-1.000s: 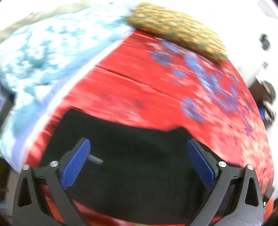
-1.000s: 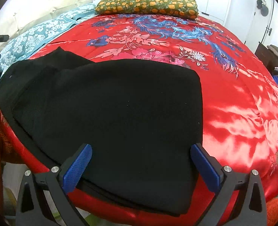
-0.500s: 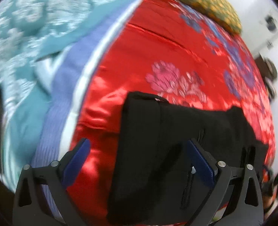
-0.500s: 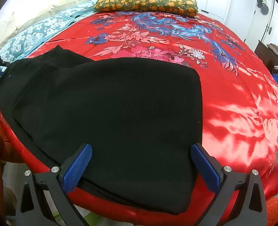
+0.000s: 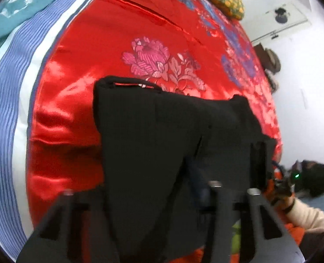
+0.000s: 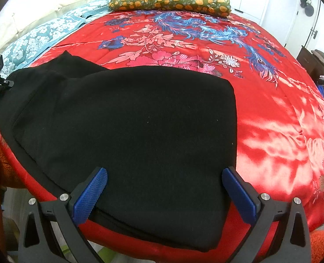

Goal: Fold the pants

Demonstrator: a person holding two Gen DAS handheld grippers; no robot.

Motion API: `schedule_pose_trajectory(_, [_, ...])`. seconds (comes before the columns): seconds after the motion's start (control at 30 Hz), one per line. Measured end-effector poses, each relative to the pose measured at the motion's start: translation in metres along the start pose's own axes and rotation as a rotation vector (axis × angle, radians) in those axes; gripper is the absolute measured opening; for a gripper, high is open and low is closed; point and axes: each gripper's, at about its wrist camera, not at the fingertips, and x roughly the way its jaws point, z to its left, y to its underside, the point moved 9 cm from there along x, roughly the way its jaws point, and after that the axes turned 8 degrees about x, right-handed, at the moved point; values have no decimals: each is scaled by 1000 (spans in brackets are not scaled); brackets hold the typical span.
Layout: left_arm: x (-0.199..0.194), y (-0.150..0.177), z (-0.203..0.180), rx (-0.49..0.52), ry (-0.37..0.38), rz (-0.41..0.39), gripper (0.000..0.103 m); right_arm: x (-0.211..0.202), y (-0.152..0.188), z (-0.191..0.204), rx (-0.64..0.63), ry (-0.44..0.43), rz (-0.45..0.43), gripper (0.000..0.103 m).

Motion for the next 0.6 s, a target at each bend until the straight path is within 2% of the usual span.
schedule_pose_trajectory(0.13, [-9, -1, -9, -63, -32, -31, 29, 0, -1, 0, 1, -5, 2, 103])
schedule_pose_trajectory(0.2, [-20, -3, -21, -140, -61, -67, 28, 0, -1, 0, 0, -8, 3, 103])
schedule_pose_trajectory(0.27, [-30, -4, -35, -201, -59, -95, 28, 0, -1, 0, -4, -10, 4, 103])
schedule_pose_trajectory(0.4, [-47, -5, -76, -302, -10, -132, 25, -1, -1, 0, -6, -19, 6, 103])
schedule_pose_trajectory(0.6, [-61, -10, -167, -308, 117, -198, 23, -2, -2, -1, -4, -39, 41, 103])
